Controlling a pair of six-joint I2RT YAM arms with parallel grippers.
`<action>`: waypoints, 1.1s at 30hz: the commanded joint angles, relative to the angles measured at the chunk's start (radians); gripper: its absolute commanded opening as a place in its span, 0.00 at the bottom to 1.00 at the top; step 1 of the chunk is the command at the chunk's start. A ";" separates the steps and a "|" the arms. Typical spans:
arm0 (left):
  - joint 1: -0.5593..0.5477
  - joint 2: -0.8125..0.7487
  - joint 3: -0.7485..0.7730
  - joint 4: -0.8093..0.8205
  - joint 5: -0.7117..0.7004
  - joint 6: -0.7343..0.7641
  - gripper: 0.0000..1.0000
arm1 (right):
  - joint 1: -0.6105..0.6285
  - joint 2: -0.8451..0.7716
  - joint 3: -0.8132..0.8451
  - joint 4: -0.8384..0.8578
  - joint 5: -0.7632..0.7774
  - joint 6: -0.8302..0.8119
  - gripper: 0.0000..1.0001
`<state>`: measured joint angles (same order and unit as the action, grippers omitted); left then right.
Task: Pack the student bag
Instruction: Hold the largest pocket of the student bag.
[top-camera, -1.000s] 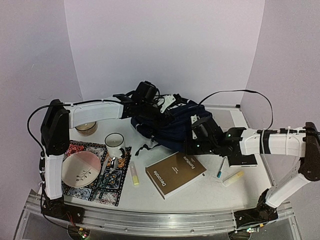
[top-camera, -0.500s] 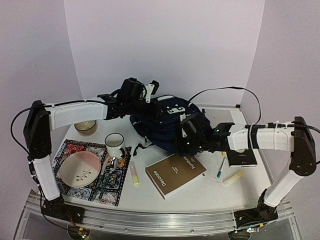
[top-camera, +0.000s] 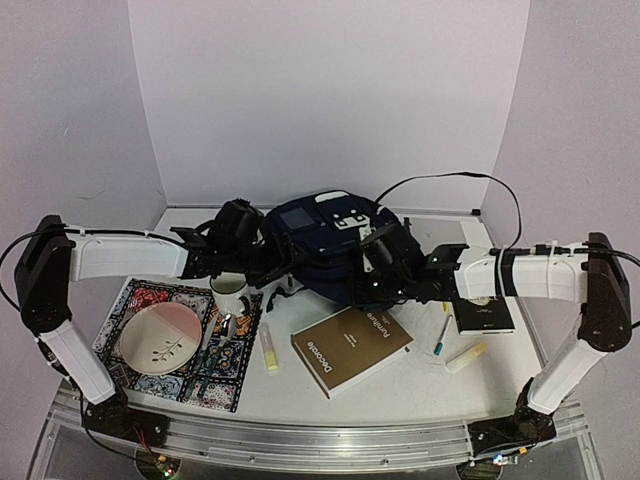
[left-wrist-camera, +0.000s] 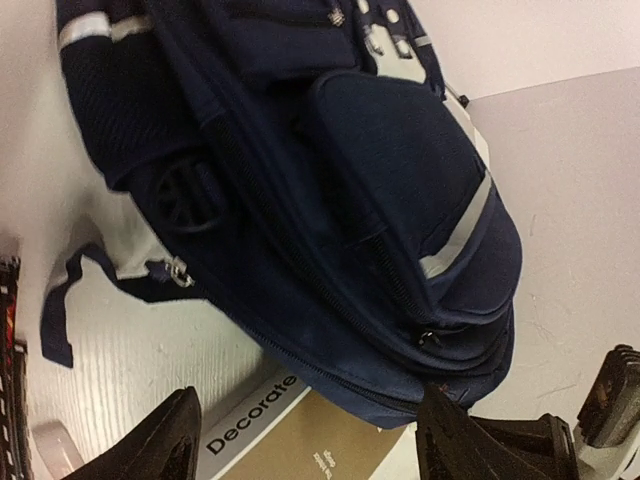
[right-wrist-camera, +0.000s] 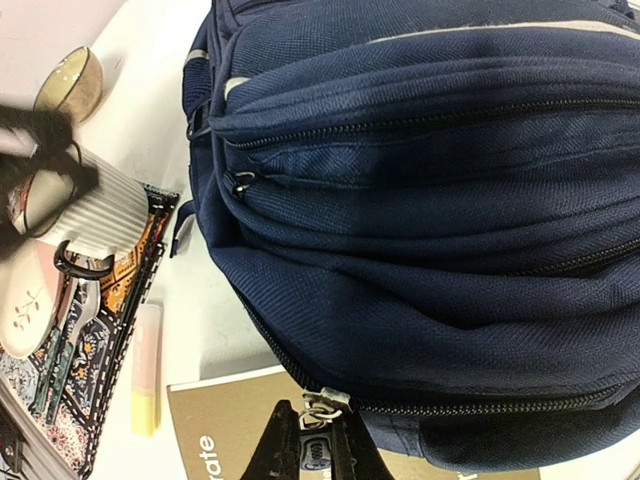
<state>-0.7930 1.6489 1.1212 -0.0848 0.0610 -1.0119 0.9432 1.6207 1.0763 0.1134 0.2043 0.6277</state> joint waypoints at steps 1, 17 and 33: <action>-0.027 -0.004 -0.045 0.170 0.053 -0.198 0.75 | 0.004 -0.009 0.027 0.094 -0.011 -0.009 0.00; -0.093 0.163 0.042 0.253 0.064 -0.318 0.72 | 0.021 -0.013 0.028 0.136 -0.056 -0.025 0.00; -0.098 0.201 0.043 0.392 0.101 -0.380 0.13 | 0.023 -0.033 -0.005 0.135 -0.077 -0.015 0.00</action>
<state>-0.8872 1.8408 1.1389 0.1852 0.1556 -1.3644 0.9478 1.6207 1.0683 0.1648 0.1606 0.6207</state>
